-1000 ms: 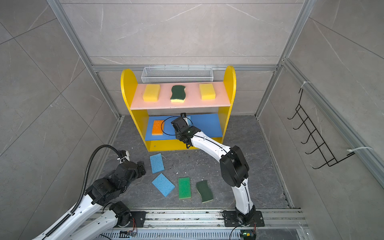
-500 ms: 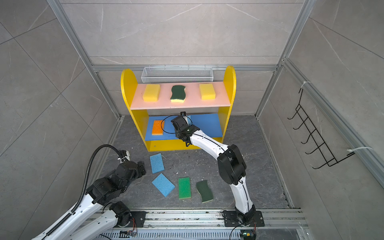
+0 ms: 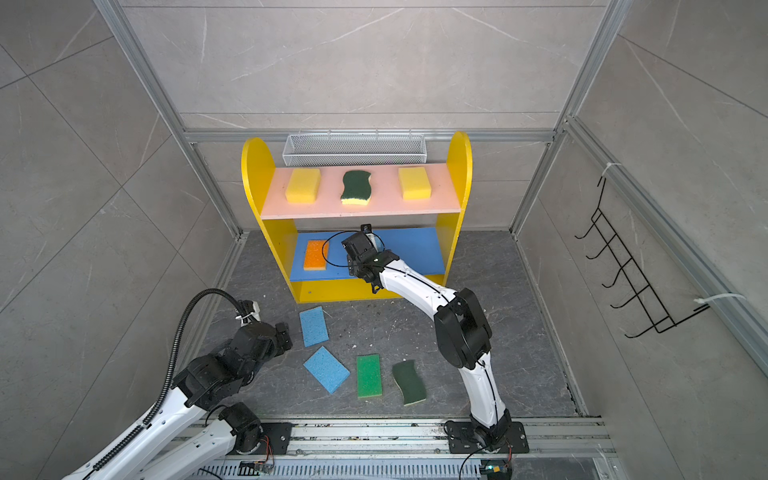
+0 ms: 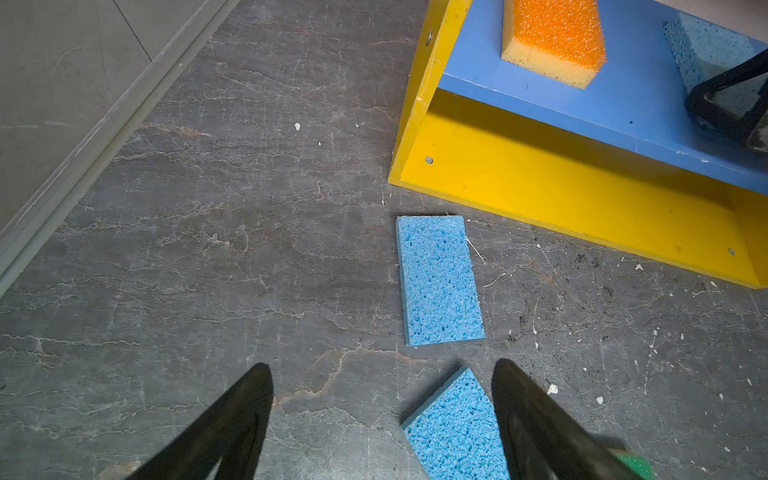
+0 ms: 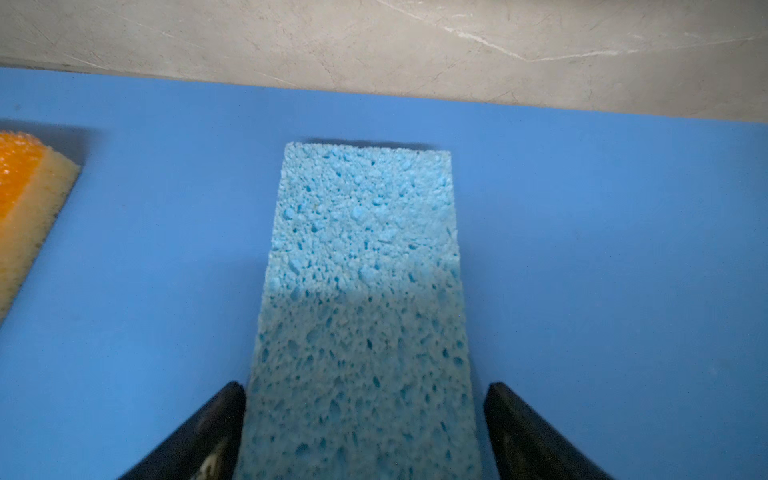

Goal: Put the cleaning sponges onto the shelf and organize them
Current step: 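Lower the blue sponge onto the blue shelf beside the orange sponge and release, then withdraw the right gripper while the left gripper reaches to the green sponge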

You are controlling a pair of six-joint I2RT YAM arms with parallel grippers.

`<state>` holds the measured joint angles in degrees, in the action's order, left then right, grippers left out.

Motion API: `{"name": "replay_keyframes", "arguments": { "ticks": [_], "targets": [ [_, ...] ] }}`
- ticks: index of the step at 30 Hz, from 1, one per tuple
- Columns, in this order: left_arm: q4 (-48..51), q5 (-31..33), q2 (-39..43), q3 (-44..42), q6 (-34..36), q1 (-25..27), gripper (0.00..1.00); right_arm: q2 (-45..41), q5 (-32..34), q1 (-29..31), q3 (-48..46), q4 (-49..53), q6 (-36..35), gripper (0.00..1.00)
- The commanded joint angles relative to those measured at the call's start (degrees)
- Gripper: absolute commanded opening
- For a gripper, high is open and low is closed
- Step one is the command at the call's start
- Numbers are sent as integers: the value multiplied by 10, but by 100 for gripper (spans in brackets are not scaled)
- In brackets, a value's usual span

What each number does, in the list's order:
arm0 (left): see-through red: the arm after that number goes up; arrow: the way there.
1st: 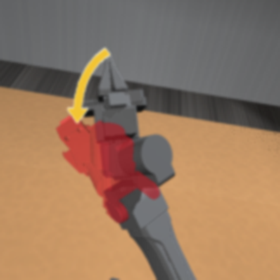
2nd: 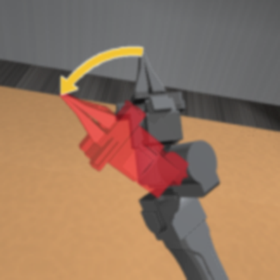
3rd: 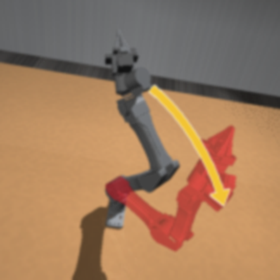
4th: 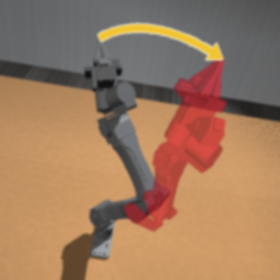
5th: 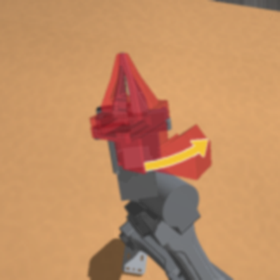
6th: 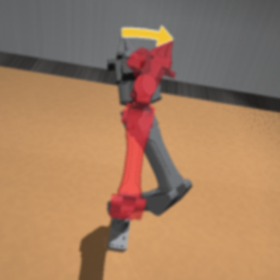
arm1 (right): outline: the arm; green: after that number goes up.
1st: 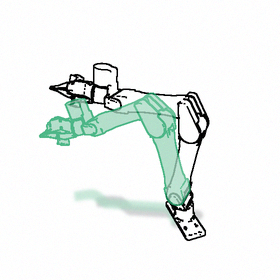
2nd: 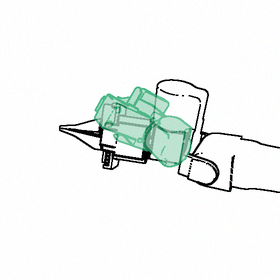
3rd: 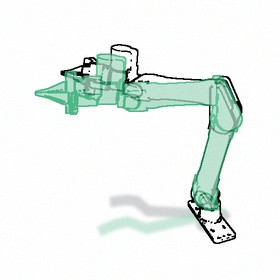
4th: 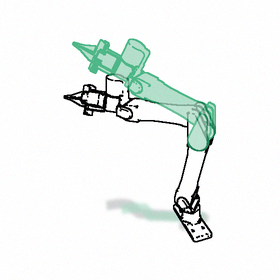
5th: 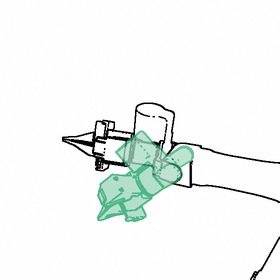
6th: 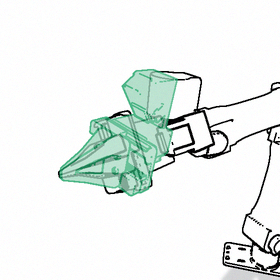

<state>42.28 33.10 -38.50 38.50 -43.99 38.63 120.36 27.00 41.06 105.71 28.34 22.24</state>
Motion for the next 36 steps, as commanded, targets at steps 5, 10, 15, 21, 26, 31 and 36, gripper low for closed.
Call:
{"name": "replay_keyframes", "arguments": {
  "ticks": [5,10,15,21,26,31,36],
  "targets": [
    [12,24,2,31,-6,1,85,-27,-2,-1,11,32,5,96],
    [28,26,8,38,-6,1,85,-68,-21,-1,-23,42,15,98],
    [81,37,22,47,-31,0,85,-154,-64,2,-109,17,23,99],
    [110,34,31,39,-56,1,85,-261,-111,4,-222,6,51,99],
    [111,9,34,32,-65,1,85,-345,-129,4,-314,27,67,99],
    [111,-25,7,32,-55,2,84,-437,-131,4,-390,58,66,99],
    [91,-51,-23,29,-81,27,83,-511,-162,-30,-488,58,83,99]
  ]
}}
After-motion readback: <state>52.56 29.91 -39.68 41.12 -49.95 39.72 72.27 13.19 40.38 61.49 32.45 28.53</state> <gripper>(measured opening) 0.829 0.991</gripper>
